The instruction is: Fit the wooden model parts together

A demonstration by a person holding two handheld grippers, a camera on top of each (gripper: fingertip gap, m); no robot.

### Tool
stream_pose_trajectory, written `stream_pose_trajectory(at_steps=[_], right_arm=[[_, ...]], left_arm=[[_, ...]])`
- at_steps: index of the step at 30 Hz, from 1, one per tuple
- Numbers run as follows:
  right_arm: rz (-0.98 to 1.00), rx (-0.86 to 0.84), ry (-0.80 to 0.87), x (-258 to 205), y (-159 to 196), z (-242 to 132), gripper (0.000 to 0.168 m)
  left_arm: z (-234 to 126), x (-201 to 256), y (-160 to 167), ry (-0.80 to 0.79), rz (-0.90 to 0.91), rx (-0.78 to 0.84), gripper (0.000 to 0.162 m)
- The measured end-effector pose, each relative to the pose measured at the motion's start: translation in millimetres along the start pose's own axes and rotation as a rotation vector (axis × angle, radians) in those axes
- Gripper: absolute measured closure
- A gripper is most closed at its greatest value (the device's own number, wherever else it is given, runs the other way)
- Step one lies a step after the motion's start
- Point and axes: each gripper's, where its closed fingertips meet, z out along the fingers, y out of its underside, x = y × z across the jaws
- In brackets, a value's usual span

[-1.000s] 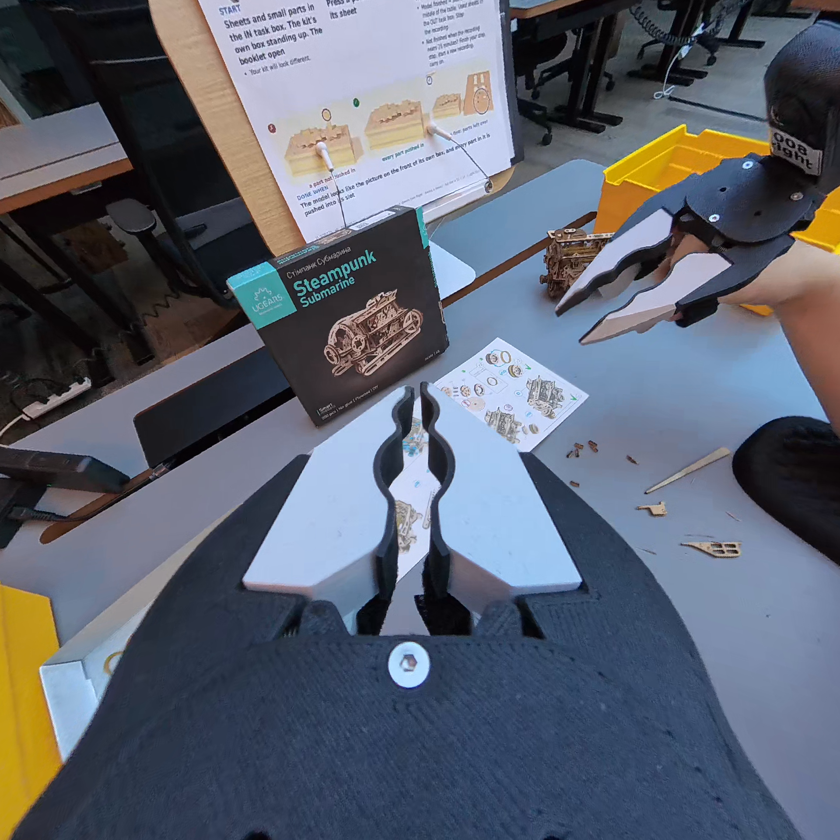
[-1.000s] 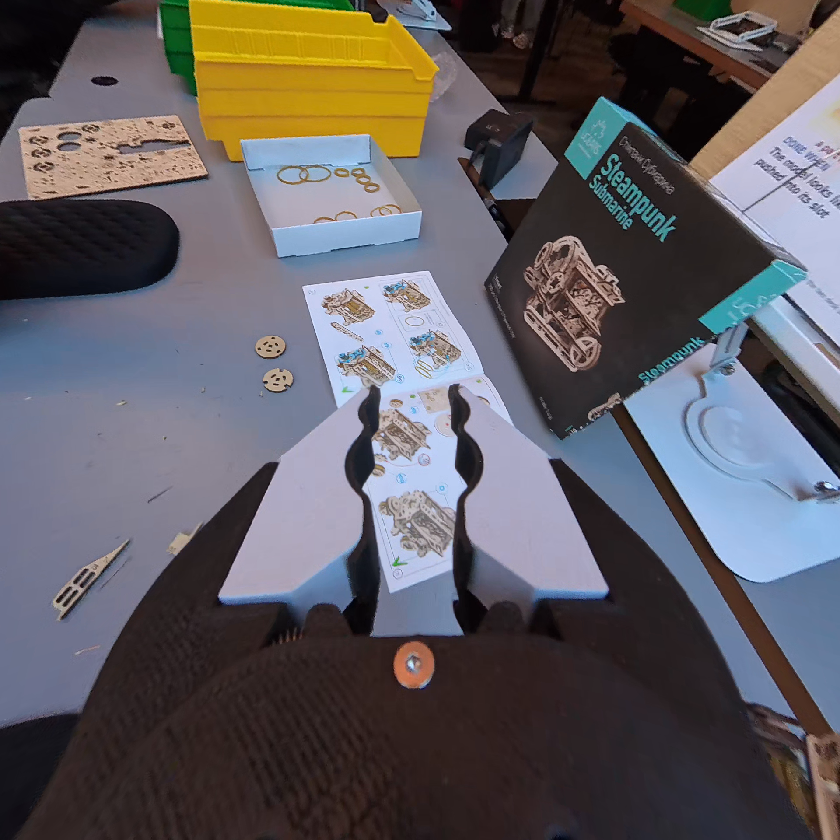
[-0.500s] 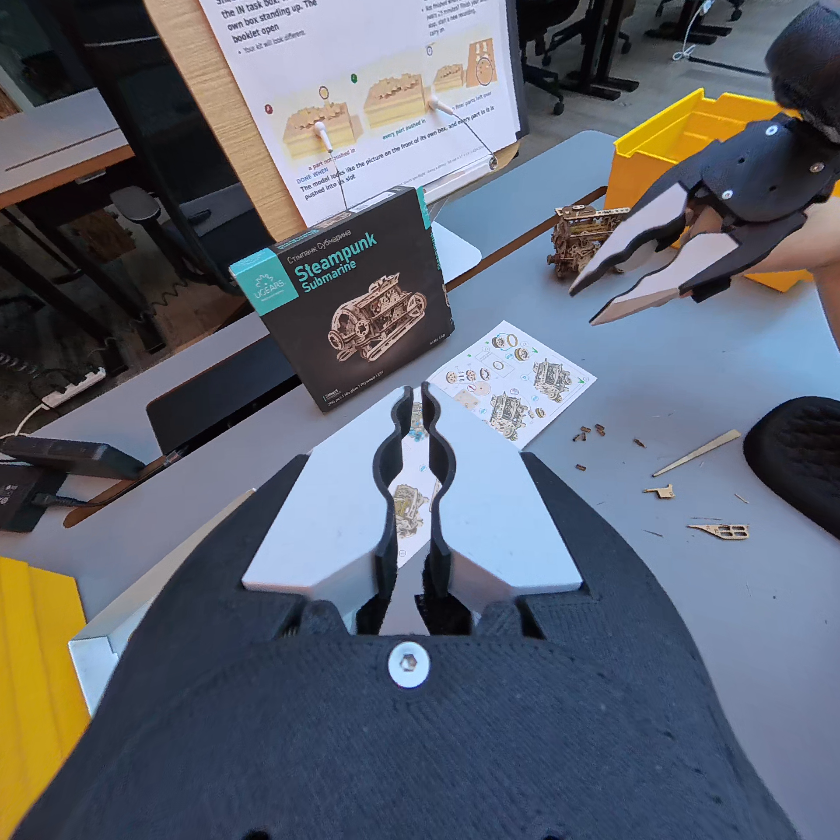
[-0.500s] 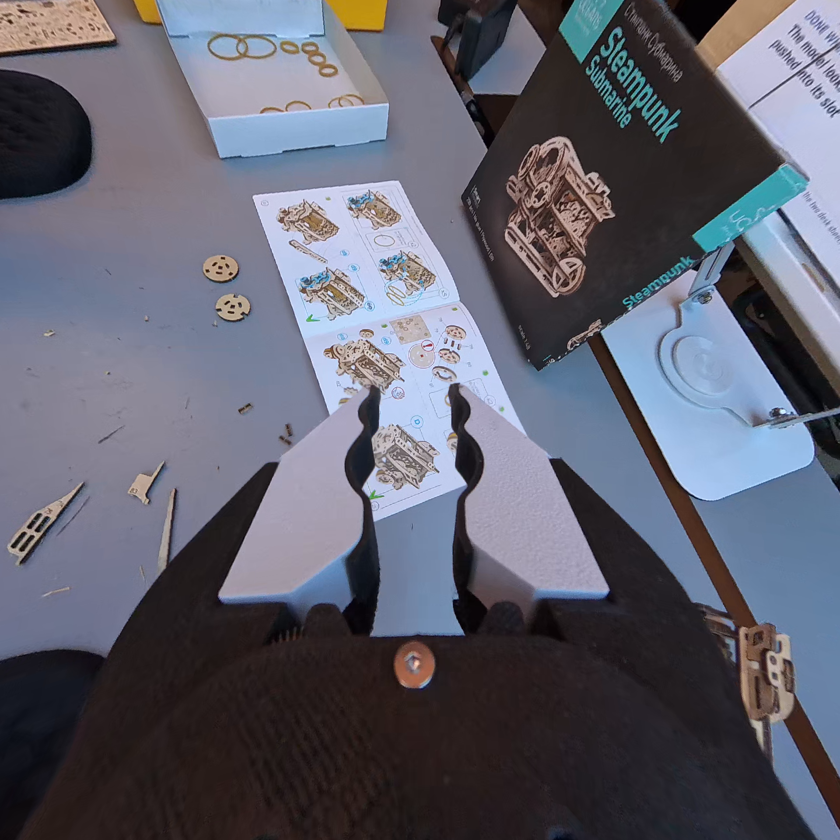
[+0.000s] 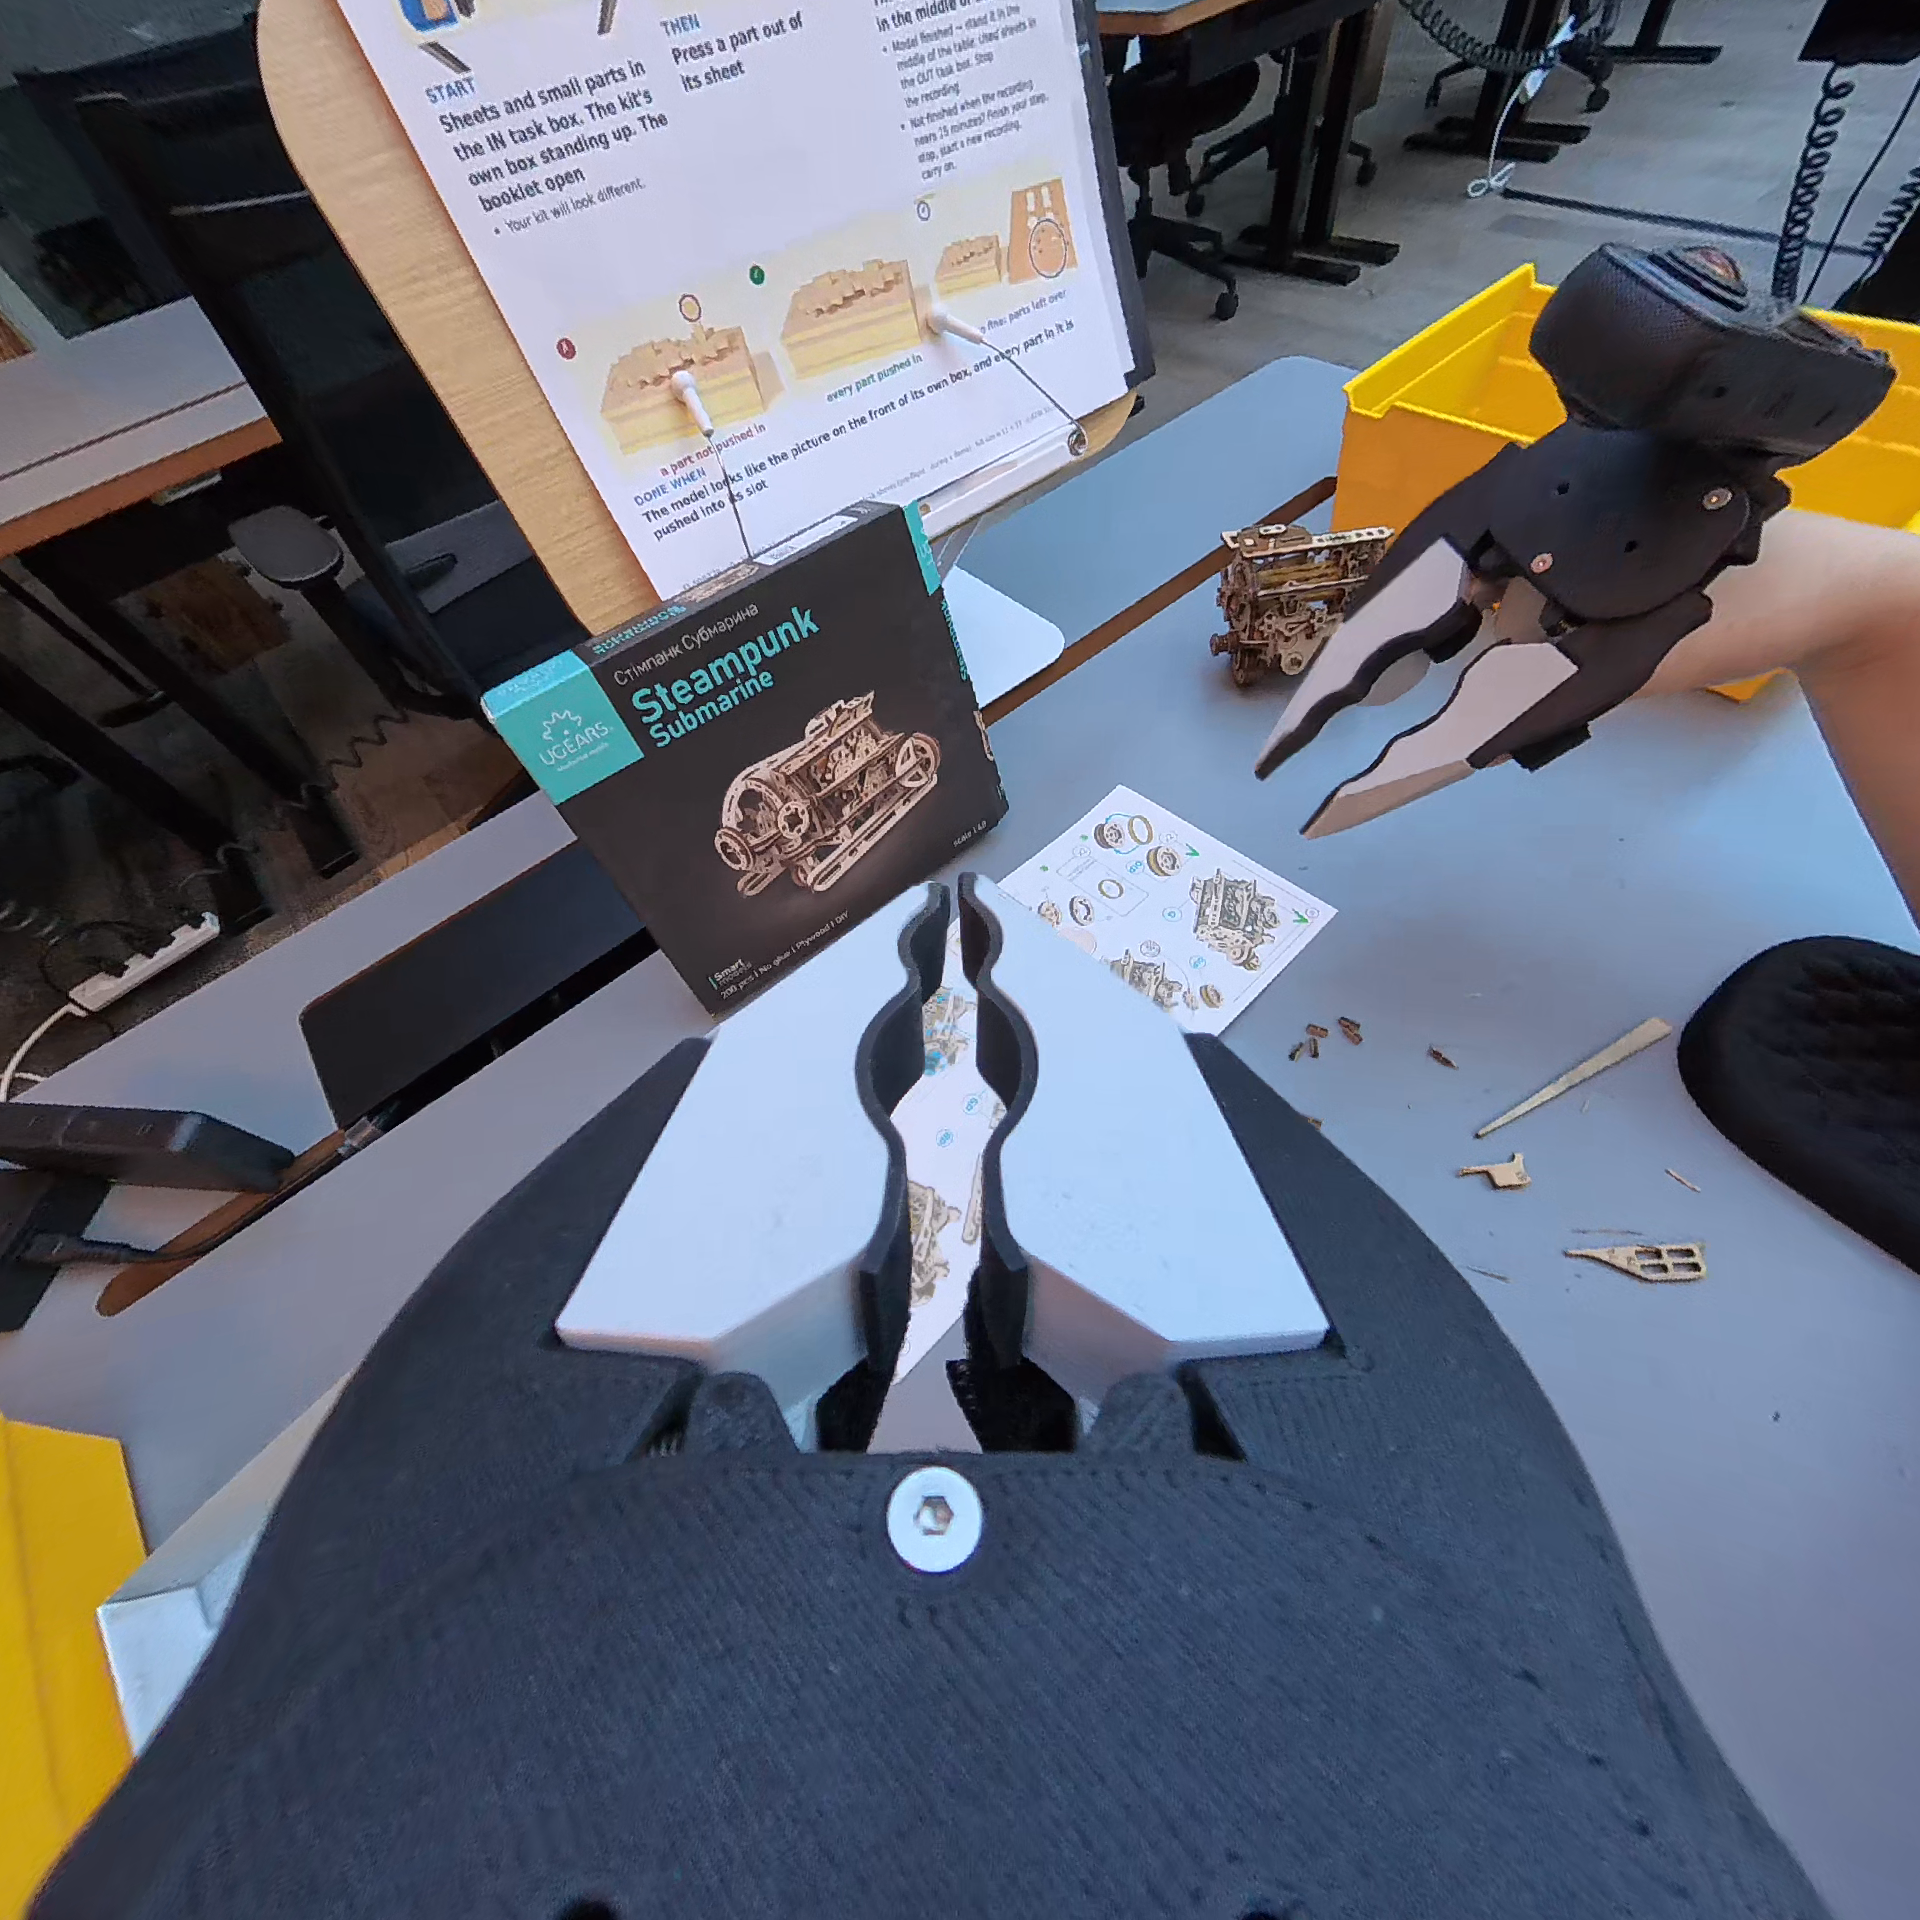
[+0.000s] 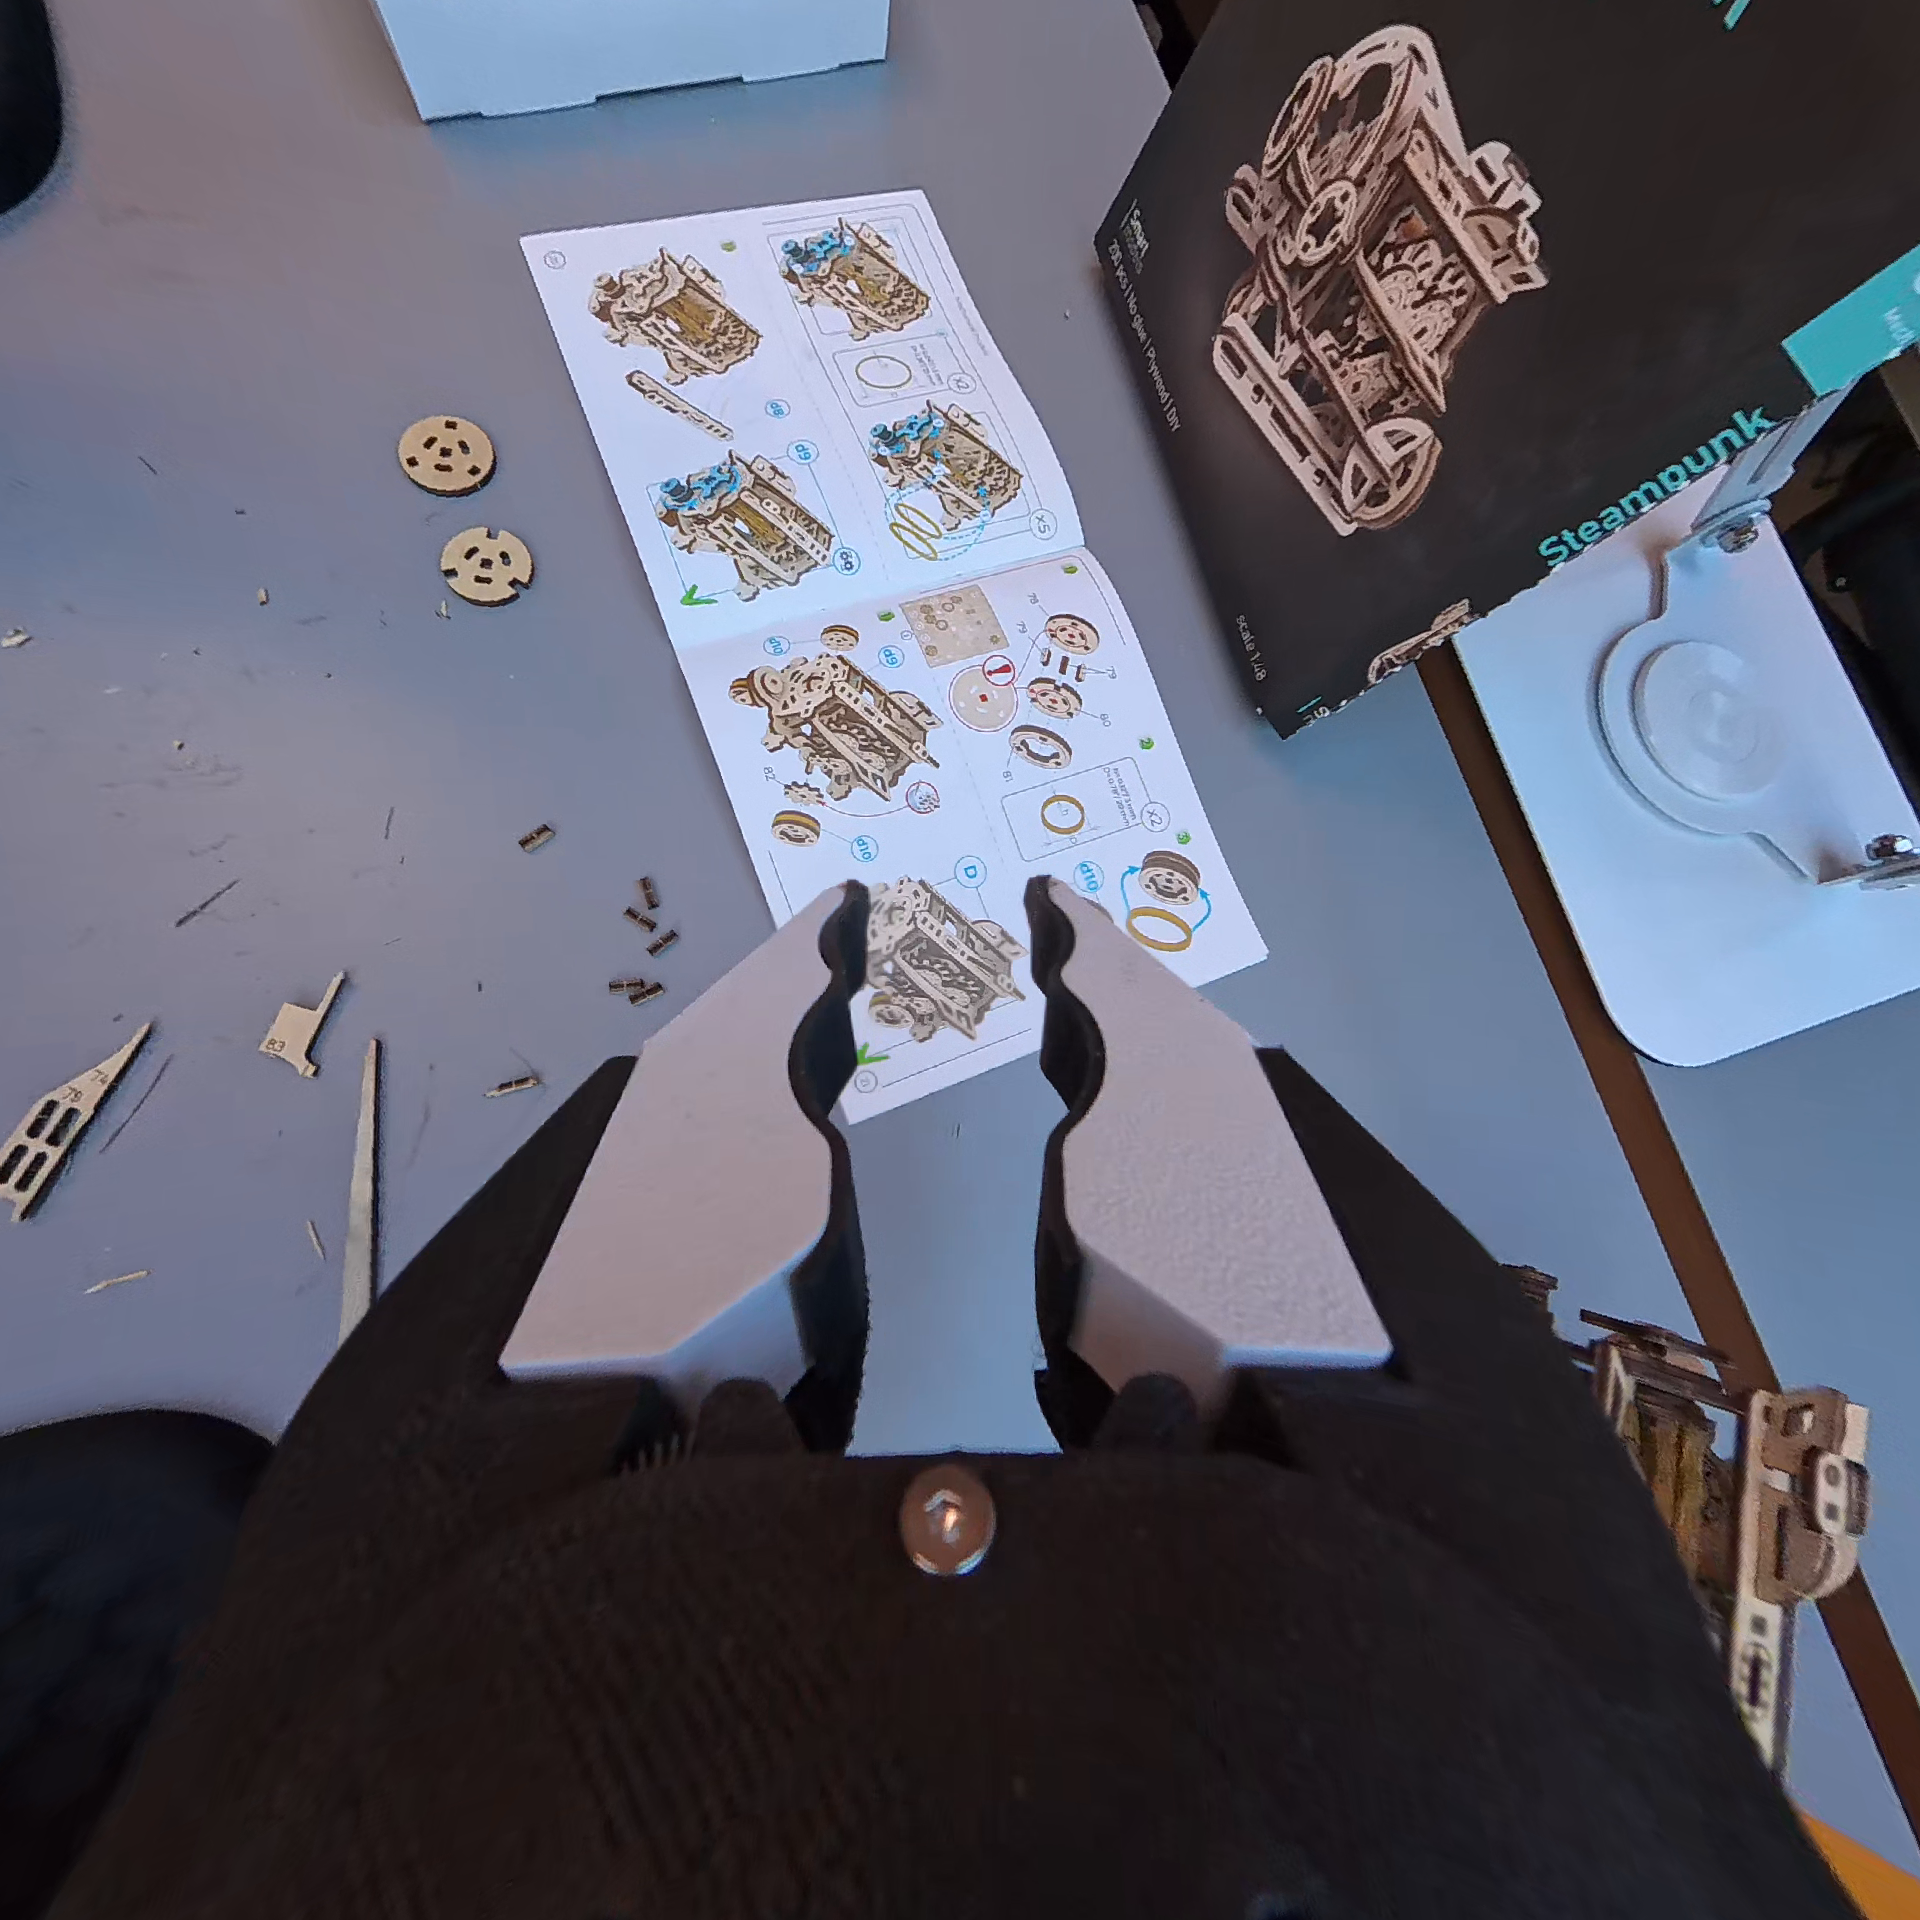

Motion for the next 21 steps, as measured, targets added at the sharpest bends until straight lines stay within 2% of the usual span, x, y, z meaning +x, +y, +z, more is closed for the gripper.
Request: stream_pose_trajectory(at_steps=[4,8,11,16,21], right_arm=[[-0.025,-0.049,-0.017,-7,7,8,0.138],[-0.022,-0.075,-0.072,-17,7,17,0.138],[-0.034,-0.095,-0.079,-20,8,23,0.139],[-0.019,-0.122,-0.141,-32,12,33,0.141],[0.009,-0.154,-0.146,-29,24,32,0.141]], left_arm=[[8,10,3,0.041,-0.029,-0.013,0.162],[21,30,-11,0.101,-0.032,0.038,0.162],[26,36,-12,0.084,-0.002,0.035,0.162],[21,55,-31,0.119,0.037,0.117,0.162],[13,63,-36,0.129,0.048,0.132,0.162]])
